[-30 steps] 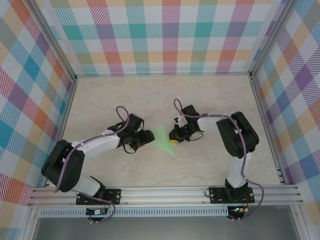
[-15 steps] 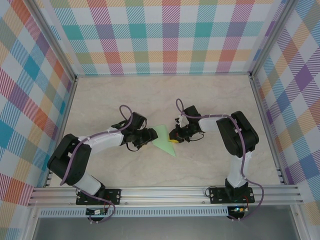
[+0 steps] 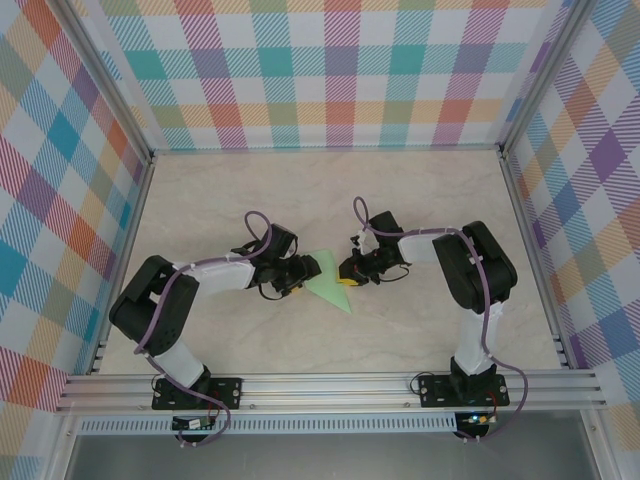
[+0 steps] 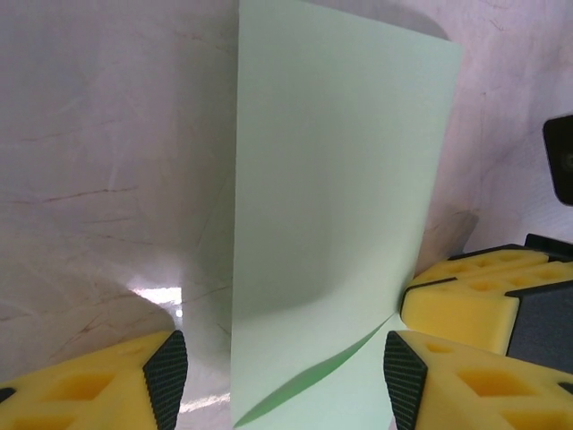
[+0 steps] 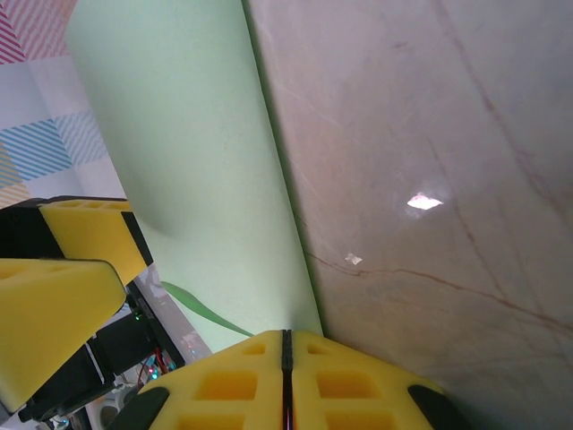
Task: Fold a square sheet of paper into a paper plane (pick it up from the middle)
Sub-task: Fold the wing for the fifth time at the center of the table.
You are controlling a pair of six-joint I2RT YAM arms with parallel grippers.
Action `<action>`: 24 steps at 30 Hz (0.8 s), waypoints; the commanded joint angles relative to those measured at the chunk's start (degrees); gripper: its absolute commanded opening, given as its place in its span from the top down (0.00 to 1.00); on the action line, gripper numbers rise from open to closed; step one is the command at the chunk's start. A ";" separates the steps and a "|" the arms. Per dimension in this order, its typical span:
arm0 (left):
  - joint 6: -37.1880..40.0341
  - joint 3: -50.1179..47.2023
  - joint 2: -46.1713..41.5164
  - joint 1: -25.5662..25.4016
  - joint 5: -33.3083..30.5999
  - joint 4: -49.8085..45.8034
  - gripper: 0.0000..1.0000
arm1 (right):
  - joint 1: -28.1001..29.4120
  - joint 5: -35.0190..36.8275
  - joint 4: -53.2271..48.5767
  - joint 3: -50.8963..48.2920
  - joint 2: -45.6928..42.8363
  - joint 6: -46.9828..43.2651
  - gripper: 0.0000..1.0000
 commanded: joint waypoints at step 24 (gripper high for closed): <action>-3.25 1.40 2.93 2.66 6.02 10.43 0.54 | -1.05 5.15 -0.80 -3.10 4.28 -0.16 0.89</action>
